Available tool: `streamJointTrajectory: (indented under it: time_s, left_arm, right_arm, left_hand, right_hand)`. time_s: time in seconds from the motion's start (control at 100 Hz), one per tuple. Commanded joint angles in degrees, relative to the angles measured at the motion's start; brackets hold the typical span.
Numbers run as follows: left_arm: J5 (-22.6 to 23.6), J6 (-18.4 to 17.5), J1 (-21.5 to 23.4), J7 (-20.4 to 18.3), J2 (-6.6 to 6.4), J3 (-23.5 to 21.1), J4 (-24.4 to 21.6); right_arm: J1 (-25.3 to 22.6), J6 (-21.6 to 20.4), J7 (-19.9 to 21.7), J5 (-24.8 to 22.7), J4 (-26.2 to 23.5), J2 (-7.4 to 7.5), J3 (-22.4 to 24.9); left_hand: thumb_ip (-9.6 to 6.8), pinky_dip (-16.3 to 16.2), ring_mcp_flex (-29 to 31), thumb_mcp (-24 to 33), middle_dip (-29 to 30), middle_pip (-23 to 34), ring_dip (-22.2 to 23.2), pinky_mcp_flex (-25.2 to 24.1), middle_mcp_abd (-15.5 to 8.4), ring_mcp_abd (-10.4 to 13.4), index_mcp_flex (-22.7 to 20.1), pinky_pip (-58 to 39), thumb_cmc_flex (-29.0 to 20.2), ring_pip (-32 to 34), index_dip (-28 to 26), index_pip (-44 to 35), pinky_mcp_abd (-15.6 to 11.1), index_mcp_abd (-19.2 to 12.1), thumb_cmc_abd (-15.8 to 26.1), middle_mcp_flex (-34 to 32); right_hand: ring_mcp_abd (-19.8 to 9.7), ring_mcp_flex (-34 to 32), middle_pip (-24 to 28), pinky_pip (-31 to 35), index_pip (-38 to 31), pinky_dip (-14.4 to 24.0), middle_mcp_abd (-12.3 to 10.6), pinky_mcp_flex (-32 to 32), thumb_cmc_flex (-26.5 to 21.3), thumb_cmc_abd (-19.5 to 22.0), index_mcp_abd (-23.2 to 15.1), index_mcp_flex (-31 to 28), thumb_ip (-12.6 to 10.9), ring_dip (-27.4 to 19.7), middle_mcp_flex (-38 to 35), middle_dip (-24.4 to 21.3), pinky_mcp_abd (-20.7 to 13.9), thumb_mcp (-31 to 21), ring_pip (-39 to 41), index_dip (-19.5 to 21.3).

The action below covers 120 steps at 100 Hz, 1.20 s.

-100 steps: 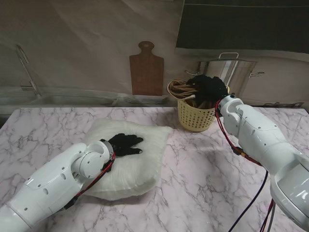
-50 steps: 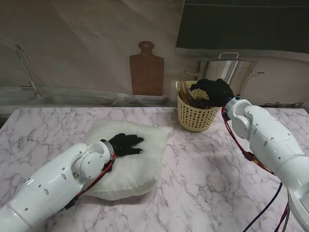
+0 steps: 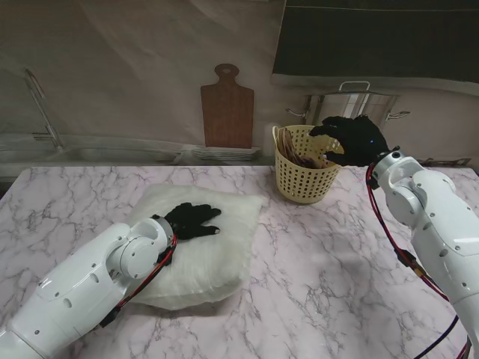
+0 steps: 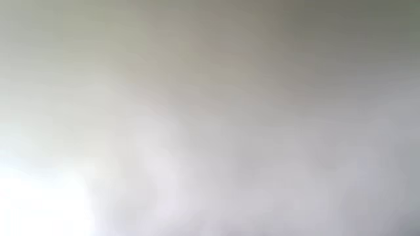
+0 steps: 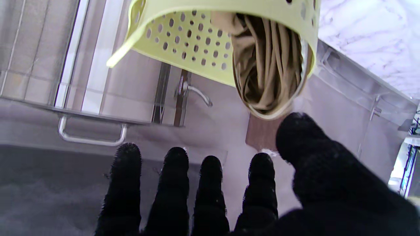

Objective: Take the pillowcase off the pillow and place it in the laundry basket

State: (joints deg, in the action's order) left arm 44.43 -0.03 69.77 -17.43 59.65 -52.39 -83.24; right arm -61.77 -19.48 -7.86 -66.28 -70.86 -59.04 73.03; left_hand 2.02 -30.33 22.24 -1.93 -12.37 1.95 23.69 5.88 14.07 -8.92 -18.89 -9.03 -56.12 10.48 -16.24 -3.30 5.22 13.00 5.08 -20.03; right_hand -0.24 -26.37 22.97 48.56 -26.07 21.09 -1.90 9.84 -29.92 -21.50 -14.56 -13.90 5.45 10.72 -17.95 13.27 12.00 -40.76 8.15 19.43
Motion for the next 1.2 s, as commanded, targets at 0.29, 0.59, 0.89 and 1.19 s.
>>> streamJointTrajectory:
  time_s: [0.29, 0.59, 0.89, 1.19]
  left_arm:
    - [4.2, -2.8, 9.0, 5.9, 0.63, -10.7, -10.6]
    - [5.5, -6.3, 15.9, 16.4, 2.03, -17.4, -16.4]
    - [-1.7, -11.8, 16.6, 27.6, 4.46, -16.3, -13.0]
    - [-13.8, -12.1, 13.2, 29.0, 6.56, -10.8, -4.1]
  right_arm:
    - [-10.5, -2.5, 2.8, 1.8, -19.1, -0.52, 8.8]
    - [-20.9, 2.2, -0.3, 6.8, -29.8, -2.42, 8.0]
    - [-27.3, 7.5, -6.8, 11.8, -29.5, -4.07, 1.9]
    - [-28.7, 12.0, -10.0, 17.8, -23.9, -5.40, -3.2]
  left_hand:
    - [-0.36, 1.7, -2.3, -0.4, 1.2, -1.6, -2.3, -1.6, -2.0, -3.7, 1.0, -26.6, 1.4, -1.2, -1.6, 0.0, 5.2, -2.2, -0.9, 5.7]
    - [-0.32, 1.5, -0.9, -0.4, -0.1, 0.5, -2.5, -1.8, -2.4, -3.7, 0.1, -26.1, 2.0, -0.9, -1.8, 0.0, 7.2, -2.1, -1.0, -1.5]
    - [-0.49, -0.1, 1.5, -0.2, -1.7, 1.4, -1.5, -1.1, -3.1, -3.4, -3.8, -27.6, 1.5, 0.2, -2.9, -2.1, 7.8, -2.3, -0.6, -3.8]
    - [-0.74, 0.0, 1.9, -0.2, -2.4, 1.5, -0.8, -1.2, -3.4, -3.5, -6.8, -26.6, 0.7, 0.4, -6.5, -5.0, 7.9, -1.9, 0.2, -3.3]
  right_hand:
    - [3.6, -1.6, -3.5, -1.3, 5.1, 0.8, 3.9, -0.2, 3.7, 6.1, 3.7, -2.6, -2.5, 1.6, -3.2, -1.1, 3.0, 11.5, -2.2, 0.7]
    - [4.6, -3.3, -5.7, -1.0, 6.6, 1.0, 4.4, 0.9, 2.2, 8.7, 4.0, -5.2, -3.1, 2.0, -6.8, -1.9, 4.0, 17.5, -2.1, 1.7]
    - [5.2, -3.5, -6.4, -1.0, 7.7, 0.8, 5.0, 1.0, 3.1, 10.8, 4.8, -5.1, -3.1, 2.2, -7.2, -2.1, 4.7, 20.2, -2.2, 1.8]
    - [4.9, -3.3, -6.2, -2.0, 8.4, 0.4, 4.8, 0.5, 3.4, 12.9, 6.3, -3.9, -2.9, 2.4, -6.8, -1.8, 4.3, 22.3, -2.3, 2.0]
